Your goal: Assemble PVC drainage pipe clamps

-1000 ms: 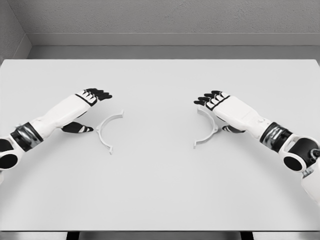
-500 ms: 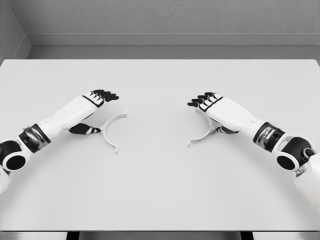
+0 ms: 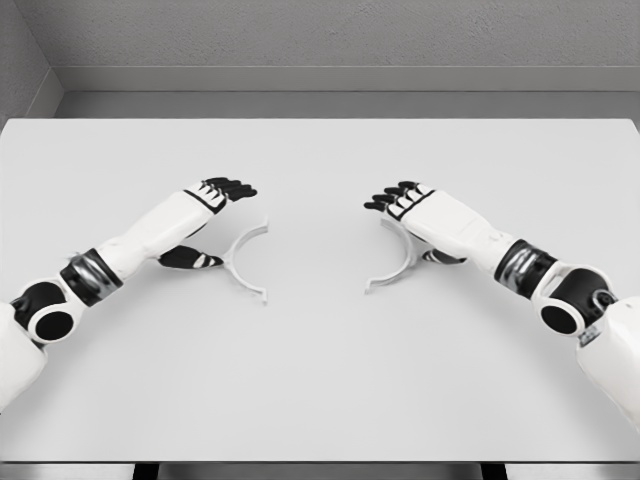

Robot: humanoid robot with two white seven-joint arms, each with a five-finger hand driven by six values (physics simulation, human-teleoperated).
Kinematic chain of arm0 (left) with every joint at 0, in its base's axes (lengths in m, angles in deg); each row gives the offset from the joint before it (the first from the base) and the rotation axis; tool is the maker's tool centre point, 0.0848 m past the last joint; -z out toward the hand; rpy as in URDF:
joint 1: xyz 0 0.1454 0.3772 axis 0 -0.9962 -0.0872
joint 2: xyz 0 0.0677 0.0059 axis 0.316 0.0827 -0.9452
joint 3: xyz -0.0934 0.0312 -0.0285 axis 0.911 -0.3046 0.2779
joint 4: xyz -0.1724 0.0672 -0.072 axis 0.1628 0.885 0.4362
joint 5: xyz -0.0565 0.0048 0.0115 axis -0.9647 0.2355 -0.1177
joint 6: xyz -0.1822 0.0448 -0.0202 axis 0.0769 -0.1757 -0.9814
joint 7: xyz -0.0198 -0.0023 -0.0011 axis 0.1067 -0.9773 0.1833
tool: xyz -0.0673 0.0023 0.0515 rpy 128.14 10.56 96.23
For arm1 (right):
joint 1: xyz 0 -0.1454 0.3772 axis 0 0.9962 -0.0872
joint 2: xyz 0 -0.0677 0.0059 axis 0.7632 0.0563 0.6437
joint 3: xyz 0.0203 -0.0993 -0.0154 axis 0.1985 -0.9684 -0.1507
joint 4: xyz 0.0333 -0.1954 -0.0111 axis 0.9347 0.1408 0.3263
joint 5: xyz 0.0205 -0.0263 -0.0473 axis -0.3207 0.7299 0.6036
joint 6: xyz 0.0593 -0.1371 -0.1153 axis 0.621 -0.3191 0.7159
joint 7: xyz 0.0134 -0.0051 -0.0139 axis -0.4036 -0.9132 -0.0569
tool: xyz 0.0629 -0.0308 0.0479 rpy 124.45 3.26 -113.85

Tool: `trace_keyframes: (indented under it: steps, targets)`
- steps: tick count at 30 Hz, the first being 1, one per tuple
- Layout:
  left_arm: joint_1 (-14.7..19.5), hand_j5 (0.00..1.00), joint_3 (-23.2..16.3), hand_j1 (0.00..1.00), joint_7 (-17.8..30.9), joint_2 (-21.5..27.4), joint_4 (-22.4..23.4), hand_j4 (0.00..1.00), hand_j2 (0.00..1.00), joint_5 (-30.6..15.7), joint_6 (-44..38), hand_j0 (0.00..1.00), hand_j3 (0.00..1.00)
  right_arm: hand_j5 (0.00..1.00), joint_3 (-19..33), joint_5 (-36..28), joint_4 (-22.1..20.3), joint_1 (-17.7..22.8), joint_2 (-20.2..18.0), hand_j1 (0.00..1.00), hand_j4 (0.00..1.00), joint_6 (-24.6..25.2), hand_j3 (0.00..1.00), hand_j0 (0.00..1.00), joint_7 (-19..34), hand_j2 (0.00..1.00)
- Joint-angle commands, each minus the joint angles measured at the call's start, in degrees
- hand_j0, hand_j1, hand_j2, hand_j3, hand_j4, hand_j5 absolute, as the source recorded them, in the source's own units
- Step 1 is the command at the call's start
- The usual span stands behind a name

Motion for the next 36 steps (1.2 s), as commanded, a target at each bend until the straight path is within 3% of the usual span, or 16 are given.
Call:
trace_keyframes:
  steps: [1, 20, 29, 36]
  targets:
    - [0.00, 1.00, 0.04, 1.00, -0.03, -0.63, -0.12, 1.00, 1.00, -0.46, 0.02, 1.00, 1.00, 1.00, -0.28, -0.24, 0.18, 0.00, 0.31, 1.00, 1.00, 0.05, 1.00, 1.00, 0.05, 1.00]
    - [-0.53, 1.00, -0.31, 1.00, -0.03, -5.38, -1.00, 1.00, 1.00, 0.07, 0.02, 1.00, 1.00, 1.00, -1.95, -0.15, 1.94, -1.93, 2.51, 1.00, 1.00, 0.05, 1.00, 1.00, 0.84, 1.00]
    - [0.26, 1.00, 0.04, 1.00, -0.12, -2.65, -0.82, 1.00, 1.00, -1.43, 0.02, 1.00, 1.00, 1.00, -2.57, -0.15, 1.15, -2.11, 3.30, 1.00, 1.00, 0.05, 1.00, 1.00, 1.01, 1.00]
    - [1.93, 1.00, -0.22, 1.00, -0.12, -3.00, 2.25, 1.00, 1.00, -0.99, 0.02, 1.00, 1.00, 1.00, -3.01, -0.15, 0.36, -2.29, 3.38, 1.00, 1.00, 0.13, 1.00, 1.00, 1.72, 1.00]
